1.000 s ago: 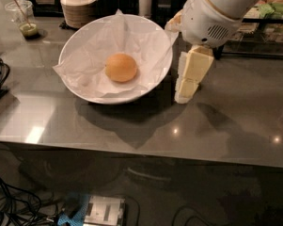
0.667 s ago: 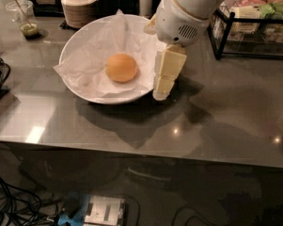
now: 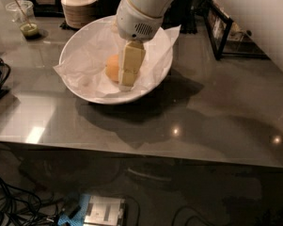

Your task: Pick orange from white bowl

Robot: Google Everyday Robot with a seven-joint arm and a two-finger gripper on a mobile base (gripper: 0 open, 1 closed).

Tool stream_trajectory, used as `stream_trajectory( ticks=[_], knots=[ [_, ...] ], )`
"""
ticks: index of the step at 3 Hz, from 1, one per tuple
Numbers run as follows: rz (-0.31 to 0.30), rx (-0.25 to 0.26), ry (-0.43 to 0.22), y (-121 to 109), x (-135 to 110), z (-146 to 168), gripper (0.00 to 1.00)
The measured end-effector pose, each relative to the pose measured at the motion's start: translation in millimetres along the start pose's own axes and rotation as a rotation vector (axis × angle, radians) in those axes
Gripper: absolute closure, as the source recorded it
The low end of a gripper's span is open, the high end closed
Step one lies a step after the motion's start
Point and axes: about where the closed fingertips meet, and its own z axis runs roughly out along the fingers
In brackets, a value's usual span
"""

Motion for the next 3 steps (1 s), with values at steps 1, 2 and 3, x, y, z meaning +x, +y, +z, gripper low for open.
stream_trajectory(
  ticks=[1, 2, 3],
  knots=[
    [-0.025, 0.034, -0.023, -13.2, -10.2, -6.5, 0.00],
    [-0.062, 0.064, -0.037, -35.3, -23.8, -15.4, 0.00],
    [-0.062, 0.065, -0.053, -49.3, -25.9, -15.2, 0.00]
  ],
)
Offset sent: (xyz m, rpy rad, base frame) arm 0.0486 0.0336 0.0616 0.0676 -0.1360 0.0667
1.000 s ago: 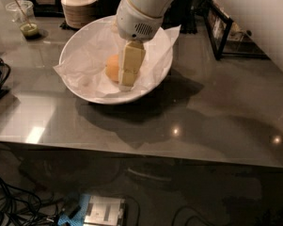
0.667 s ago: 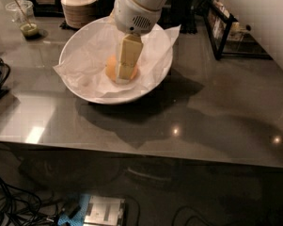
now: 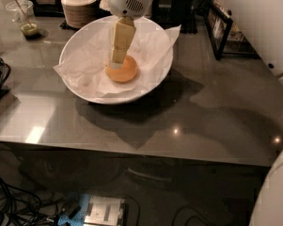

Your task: Pick orange from white bowl

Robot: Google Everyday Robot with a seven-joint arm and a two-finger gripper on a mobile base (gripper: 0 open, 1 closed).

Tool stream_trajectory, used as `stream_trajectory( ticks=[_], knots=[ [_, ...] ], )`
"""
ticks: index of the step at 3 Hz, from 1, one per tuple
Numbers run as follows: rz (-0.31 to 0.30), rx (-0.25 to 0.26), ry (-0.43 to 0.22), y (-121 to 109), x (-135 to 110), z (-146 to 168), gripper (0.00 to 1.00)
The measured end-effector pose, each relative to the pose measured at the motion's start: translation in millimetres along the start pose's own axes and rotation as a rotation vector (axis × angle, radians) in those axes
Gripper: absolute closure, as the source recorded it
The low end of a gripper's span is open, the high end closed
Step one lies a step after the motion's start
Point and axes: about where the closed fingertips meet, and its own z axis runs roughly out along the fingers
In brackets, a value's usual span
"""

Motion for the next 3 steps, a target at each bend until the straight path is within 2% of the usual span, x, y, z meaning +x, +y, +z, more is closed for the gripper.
stream_trajectory(
  ticks=[1, 2, 3],
  knots=[
    [0.000, 0.003, -0.002, -1.0, -0.5, -0.7, 0.34],
    [0.000, 0.003, -0.002, -1.0, -0.5, -0.7, 0.17],
    [0.007, 0.001, -0.003, -0.9, 2.3, 2.2, 0.13]
  ],
)
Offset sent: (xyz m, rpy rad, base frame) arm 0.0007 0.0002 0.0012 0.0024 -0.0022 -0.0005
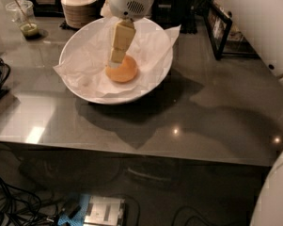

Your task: Pick orange from white bowl

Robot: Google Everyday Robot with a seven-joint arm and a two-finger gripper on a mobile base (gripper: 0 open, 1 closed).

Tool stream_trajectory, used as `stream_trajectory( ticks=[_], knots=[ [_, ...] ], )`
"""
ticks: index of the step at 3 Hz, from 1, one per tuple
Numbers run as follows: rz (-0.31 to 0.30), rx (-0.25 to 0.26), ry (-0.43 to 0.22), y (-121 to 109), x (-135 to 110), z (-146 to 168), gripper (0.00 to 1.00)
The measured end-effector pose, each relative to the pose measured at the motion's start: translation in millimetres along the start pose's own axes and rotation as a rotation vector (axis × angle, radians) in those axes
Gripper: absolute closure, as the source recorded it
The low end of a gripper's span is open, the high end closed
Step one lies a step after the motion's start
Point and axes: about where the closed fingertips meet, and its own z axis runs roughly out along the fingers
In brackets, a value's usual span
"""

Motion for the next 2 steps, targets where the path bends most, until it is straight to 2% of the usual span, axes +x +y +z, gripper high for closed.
stream_trajectory(
  ticks=[2],
  knots=[
    [0.069, -0.025, -0.020, -0.5, 26.9, 23.0, 0.23]
  ],
)
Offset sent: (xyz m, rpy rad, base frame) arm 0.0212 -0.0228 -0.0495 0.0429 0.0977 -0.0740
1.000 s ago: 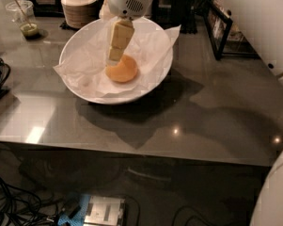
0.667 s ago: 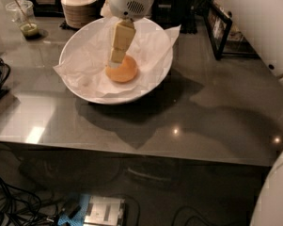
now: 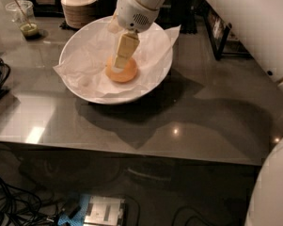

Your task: Pick orange from white bowl

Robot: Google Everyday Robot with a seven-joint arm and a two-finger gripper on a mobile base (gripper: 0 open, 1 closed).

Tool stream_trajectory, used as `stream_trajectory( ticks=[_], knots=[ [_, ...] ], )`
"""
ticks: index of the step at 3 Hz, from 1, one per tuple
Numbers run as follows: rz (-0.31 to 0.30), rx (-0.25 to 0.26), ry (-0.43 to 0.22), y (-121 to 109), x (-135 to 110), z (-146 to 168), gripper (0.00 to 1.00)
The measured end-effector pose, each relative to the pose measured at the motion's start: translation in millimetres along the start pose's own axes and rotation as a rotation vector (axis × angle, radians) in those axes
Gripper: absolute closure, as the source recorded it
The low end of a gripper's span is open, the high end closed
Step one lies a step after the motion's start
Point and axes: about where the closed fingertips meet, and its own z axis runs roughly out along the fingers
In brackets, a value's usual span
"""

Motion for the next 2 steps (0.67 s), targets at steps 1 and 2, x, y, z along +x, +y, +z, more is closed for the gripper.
stream_trajectory(
  ticks=[1, 2],
  knots=[
    [0.030, -0.027, -0.002, -2.1, 14.6, 16.7, 0.19],
    [0.050, -0.062, -0.004, -1.7, 25.9, 35.0, 0.17]
  ],
)
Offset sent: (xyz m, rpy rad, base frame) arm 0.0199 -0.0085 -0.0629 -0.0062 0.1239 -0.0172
